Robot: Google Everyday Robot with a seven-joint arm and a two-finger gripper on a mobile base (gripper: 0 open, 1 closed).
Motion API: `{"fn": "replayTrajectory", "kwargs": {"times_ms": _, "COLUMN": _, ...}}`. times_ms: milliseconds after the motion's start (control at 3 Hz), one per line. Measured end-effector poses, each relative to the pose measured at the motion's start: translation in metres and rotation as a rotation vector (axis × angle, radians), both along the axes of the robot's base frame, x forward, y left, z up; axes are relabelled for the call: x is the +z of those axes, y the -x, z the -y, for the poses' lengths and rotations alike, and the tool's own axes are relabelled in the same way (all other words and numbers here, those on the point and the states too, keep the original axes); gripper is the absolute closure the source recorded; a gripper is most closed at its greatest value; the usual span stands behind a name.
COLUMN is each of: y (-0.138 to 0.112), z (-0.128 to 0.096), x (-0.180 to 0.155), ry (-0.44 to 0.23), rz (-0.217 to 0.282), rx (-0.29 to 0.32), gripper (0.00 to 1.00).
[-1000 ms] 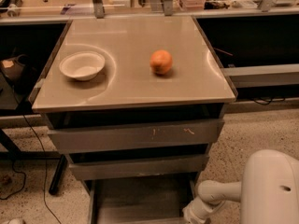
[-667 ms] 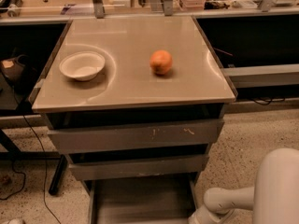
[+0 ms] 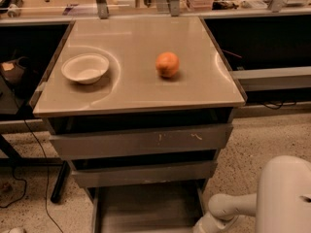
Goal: Open bottom drawer
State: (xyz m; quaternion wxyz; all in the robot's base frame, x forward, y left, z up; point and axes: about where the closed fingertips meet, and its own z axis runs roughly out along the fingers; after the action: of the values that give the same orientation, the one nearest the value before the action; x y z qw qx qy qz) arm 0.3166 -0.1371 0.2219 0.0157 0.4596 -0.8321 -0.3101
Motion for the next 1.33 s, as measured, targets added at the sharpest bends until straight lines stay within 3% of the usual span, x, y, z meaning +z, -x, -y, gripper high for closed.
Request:
{"fn": "replayTrajectory", "kwargs": {"times_ms": 333, "y": 0.008, "z": -0.004, "x": -0.024, "ry": -0.014, "rz": -0.06, "rx": 0.014, "gripper": 0.0}}
{"fn": "replayTrajectory", "kwargs": {"times_ms": 667, "y": 0.028, "z": 0.007, "x": -0.028, "ry": -0.001, "rz": -0.102, "rx": 0.011, "gripper": 0.0}}
{"fn": "replayTrajectory", "kwargs": {"times_ms": 1000, "y": 0.037, "z": 0.012, "x": -0.024, "ry": 0.005, "rz": -0.112, "rx": -0.005, "gripper": 0.0}}
{"fn": "replayTrajectory", "kwargs": {"times_ms": 1333, "y": 0.068, "z": 0.025, "x": -0.007, "ry": 0.017, "rz": -0.141, "rx": -0.052, "gripper": 0.0}}
